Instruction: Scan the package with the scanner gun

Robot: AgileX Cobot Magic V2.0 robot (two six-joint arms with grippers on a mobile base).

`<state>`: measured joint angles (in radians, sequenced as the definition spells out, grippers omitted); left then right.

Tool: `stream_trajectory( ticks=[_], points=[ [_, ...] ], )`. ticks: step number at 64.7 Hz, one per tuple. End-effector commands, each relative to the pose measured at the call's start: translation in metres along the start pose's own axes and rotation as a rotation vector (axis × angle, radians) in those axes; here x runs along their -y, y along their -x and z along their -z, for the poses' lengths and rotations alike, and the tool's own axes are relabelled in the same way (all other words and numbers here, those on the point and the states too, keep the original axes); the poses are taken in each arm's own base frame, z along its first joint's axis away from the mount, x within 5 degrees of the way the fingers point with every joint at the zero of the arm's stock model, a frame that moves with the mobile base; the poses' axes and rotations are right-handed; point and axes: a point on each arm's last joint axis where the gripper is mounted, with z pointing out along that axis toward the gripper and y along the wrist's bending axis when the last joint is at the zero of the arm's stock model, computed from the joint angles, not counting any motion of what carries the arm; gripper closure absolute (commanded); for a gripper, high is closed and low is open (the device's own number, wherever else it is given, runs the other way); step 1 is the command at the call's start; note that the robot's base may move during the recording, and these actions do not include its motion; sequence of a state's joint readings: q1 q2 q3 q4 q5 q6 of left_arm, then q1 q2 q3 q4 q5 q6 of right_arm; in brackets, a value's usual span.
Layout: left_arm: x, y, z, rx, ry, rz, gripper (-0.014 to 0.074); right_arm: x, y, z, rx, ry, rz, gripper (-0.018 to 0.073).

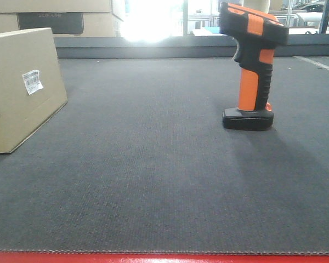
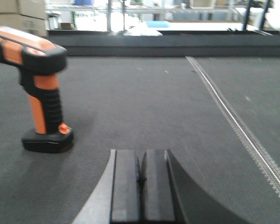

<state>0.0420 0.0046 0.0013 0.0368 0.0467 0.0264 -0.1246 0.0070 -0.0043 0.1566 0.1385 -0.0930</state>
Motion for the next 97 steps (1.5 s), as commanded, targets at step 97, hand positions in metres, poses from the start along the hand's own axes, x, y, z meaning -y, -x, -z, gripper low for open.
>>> stream_trajectory(
  ticks=[97],
  points=[
    [-0.0003, 0.0026, 0.0005, 0.026, 0.005, 0.01, 0.0707, 0.0008, 0.0021, 0.0004, 0.037, -0.01, 0.002, 0.0712]
  ],
)
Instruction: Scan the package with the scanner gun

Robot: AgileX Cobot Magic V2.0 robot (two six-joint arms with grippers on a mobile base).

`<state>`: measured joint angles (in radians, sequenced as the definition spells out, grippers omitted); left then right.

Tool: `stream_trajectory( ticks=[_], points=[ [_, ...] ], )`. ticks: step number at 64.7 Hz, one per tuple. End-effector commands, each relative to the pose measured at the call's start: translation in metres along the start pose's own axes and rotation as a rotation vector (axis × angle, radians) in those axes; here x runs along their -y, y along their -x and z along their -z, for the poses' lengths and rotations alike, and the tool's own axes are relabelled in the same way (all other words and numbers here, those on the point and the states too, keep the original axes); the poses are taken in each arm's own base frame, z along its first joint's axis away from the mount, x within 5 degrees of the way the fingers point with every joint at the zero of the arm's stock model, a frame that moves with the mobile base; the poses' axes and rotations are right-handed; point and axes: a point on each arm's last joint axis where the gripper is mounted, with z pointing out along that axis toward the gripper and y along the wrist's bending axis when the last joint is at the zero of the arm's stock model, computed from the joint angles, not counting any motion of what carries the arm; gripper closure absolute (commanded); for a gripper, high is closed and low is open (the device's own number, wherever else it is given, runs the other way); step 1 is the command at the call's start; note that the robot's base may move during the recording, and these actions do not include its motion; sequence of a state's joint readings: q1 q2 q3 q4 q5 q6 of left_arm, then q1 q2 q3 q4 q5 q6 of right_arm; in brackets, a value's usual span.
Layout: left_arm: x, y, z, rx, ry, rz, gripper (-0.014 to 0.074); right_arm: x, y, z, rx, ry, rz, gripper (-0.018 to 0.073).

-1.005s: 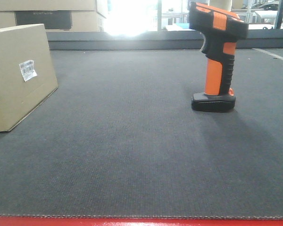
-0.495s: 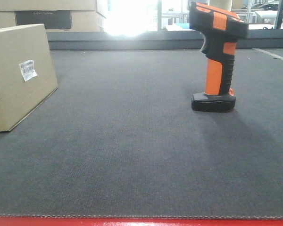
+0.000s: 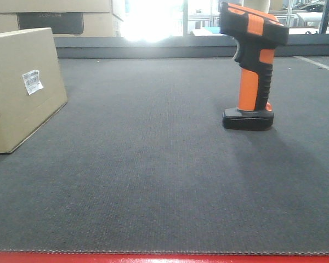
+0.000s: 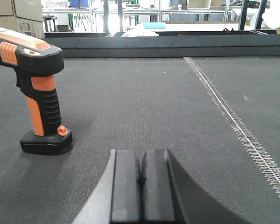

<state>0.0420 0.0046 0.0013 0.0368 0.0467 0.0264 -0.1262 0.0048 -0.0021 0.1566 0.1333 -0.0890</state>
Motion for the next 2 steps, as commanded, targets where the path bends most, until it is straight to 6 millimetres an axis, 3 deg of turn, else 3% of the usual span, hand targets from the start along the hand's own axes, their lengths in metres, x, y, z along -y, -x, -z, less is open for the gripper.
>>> stream_trajectory(
  ticks=[1, 2],
  points=[
    [-0.0003, 0.0026, 0.0005, 0.026, 0.005, 0.01, 0.0707, 0.0006, 0.0022, 0.0003, 0.032, -0.008, 0.007, 0.0712],
    [-0.0003, 0.0026, 0.0005, 0.026, 0.005, 0.01, 0.0707, 0.0006, 0.0022, 0.0003, 0.032, -0.008, 0.007, 0.0712]
  ],
)
